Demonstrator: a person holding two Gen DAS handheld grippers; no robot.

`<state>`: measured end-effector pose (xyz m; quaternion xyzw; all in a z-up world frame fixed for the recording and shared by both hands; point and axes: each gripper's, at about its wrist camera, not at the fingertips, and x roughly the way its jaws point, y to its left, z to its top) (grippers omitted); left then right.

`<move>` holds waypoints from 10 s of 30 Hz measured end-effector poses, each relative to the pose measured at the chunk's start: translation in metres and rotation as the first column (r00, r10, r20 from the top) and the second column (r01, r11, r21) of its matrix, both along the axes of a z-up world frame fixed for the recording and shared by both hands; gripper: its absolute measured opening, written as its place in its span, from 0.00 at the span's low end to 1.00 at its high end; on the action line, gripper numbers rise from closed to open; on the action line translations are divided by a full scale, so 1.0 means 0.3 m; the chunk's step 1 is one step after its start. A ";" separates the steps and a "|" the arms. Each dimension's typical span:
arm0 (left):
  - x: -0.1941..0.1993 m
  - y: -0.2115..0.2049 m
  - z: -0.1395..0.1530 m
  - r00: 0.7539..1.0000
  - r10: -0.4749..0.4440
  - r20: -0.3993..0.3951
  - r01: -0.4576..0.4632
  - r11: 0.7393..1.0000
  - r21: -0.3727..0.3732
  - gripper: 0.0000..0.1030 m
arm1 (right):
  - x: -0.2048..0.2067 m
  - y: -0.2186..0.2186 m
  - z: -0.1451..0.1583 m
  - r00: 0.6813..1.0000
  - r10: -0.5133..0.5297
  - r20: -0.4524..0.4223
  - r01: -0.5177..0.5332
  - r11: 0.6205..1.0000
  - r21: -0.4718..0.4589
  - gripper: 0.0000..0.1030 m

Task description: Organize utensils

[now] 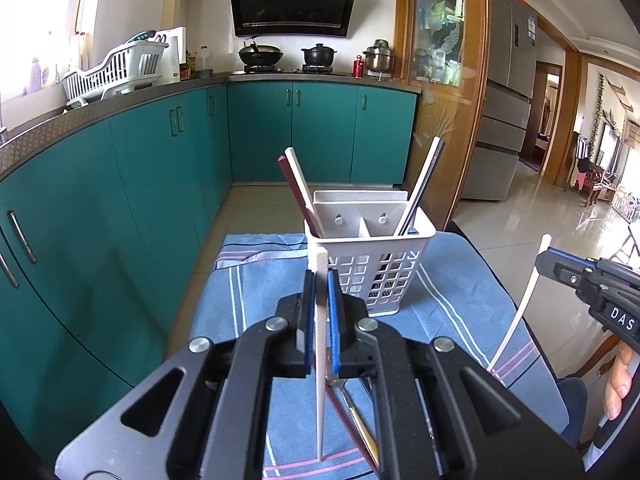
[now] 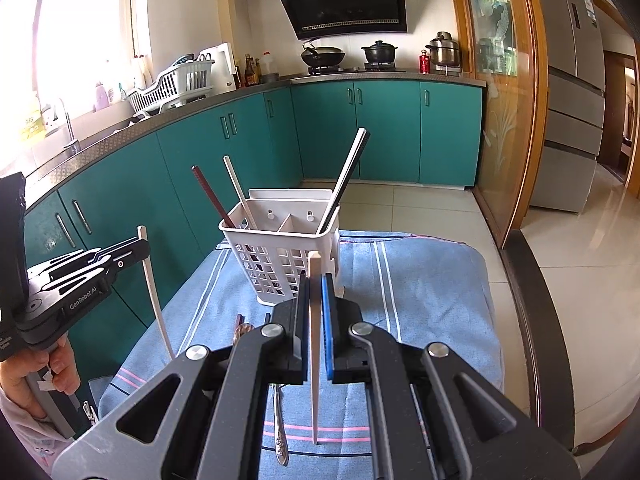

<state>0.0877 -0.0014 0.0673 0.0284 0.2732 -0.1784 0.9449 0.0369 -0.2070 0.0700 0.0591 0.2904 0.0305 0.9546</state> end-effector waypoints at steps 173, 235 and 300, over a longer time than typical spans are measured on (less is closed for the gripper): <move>0.197 0.014 -0.533 0.934 -0.022 -0.357 -0.004 0.997 -0.073 0.02 | 0.230 -0.053 -0.559 0.919 0.135 -0.371 -0.063 0.978 0.201 0.27; 0.108 -0.040 0.356 0.891 0.170 0.422 -0.155 0.985 -0.069 0.02 | 0.279 0.043 0.238 0.920 -0.135 0.368 0.227 0.949 -0.220 0.02; 0.137 0.184 -0.432 0.931 0.248 -0.267 -0.264 0.964 -0.026 0.41 | 0.255 0.321 -0.589 0.912 0.164 -0.376 -0.194 0.980 -0.041 0.06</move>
